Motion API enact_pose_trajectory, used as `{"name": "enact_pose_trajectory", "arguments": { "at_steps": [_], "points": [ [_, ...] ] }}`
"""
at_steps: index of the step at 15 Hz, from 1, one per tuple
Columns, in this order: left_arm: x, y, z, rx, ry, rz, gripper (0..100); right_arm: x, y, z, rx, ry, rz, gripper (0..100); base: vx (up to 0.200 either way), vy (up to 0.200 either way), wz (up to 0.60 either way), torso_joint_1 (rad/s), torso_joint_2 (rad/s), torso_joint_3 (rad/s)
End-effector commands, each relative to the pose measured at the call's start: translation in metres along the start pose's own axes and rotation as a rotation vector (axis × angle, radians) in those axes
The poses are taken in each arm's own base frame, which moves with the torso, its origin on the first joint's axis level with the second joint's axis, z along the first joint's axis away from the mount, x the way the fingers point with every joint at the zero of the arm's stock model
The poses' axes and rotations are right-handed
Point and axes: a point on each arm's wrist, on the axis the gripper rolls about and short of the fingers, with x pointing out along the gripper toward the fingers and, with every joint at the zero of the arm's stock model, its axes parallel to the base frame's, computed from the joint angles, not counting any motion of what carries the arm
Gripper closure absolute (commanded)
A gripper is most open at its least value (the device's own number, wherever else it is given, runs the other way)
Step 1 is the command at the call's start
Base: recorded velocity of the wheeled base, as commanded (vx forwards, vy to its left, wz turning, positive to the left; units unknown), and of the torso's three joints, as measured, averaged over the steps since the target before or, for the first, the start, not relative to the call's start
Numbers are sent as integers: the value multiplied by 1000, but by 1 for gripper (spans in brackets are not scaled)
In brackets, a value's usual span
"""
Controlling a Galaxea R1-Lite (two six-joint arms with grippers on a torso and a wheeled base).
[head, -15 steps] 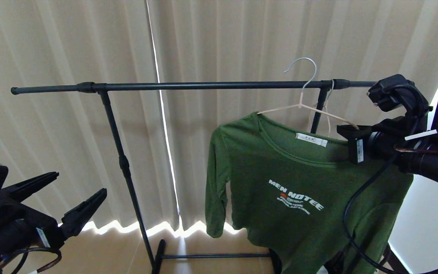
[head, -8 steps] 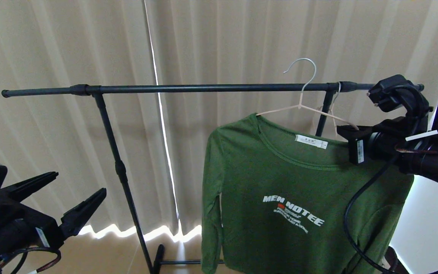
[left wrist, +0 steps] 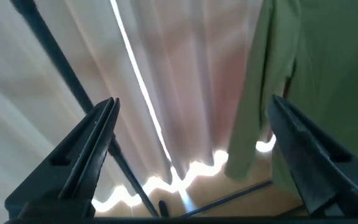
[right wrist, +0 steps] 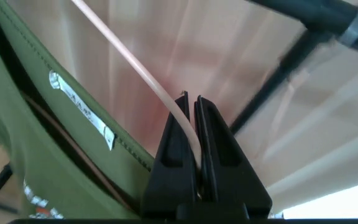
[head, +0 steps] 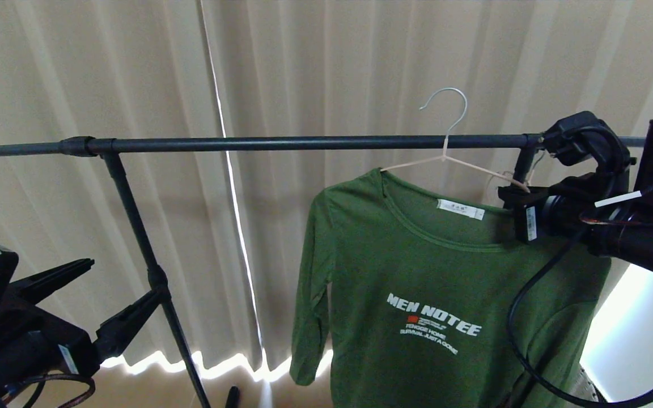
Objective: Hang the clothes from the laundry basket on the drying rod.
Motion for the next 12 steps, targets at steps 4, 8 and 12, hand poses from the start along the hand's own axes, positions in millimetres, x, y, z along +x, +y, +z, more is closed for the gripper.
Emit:
{"name": "enact_pose_trajectory", "arguments": {
  "at_steps": [4,8,12],
  "points": [
    [1,-2,0,6,0,-12,0,36,6,3,-14,45,-57,100,0,0,0,0,0,0],
    [1,-6,2,10,-8,-48,0,73,16,-6,-30,104,-101,100,0,0,0,0,0,0],
    [0,-7,-1,9,1,-50,0,75,29,-13,-61,155,-72,100,0,0,0,0,0,0]
  ]
}}
